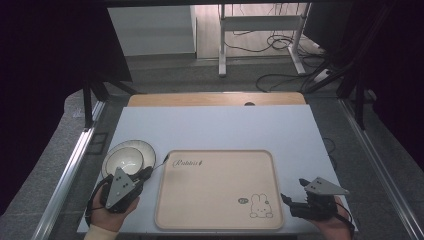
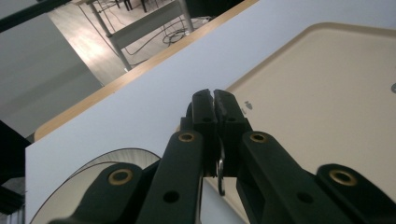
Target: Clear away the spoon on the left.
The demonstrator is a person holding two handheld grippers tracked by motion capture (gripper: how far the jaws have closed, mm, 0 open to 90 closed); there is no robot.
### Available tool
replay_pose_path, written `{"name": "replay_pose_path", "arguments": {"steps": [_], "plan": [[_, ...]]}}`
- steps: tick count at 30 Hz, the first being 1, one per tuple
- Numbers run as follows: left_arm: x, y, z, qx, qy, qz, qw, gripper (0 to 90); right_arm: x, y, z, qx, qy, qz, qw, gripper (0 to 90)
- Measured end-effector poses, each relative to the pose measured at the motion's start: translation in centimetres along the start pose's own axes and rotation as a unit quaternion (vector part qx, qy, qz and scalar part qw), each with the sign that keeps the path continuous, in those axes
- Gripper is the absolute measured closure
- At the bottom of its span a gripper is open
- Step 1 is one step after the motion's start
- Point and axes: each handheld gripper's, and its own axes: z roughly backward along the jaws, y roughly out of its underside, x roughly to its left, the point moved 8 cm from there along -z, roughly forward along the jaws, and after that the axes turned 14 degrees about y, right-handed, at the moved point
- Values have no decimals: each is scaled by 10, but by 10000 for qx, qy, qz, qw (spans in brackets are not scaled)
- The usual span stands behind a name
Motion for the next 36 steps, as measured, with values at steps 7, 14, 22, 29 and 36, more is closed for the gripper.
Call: {"name": "replay_pose_path", "arguments": {"steps": [7,14,22,29,36], "plan": [[-4,1,-12,93,93,-47,9999,895,0,0,0,1,-1,5,10000,200],[-10,0,-25,177,201,-110,9996,895,1,0,0,4,-5,24,10000,200],[-16,-3,-40,261,306,-217,9990,895,1,1,0,11,-11,53,10000,200],[-19,-6,-50,298,352,-267,9986,895,1,1,0,6,-6,60,10000,200],[-20,-8,-60,340,368,-296,9983,895,1,-2,2,-84,5,45,10000,201]]}}
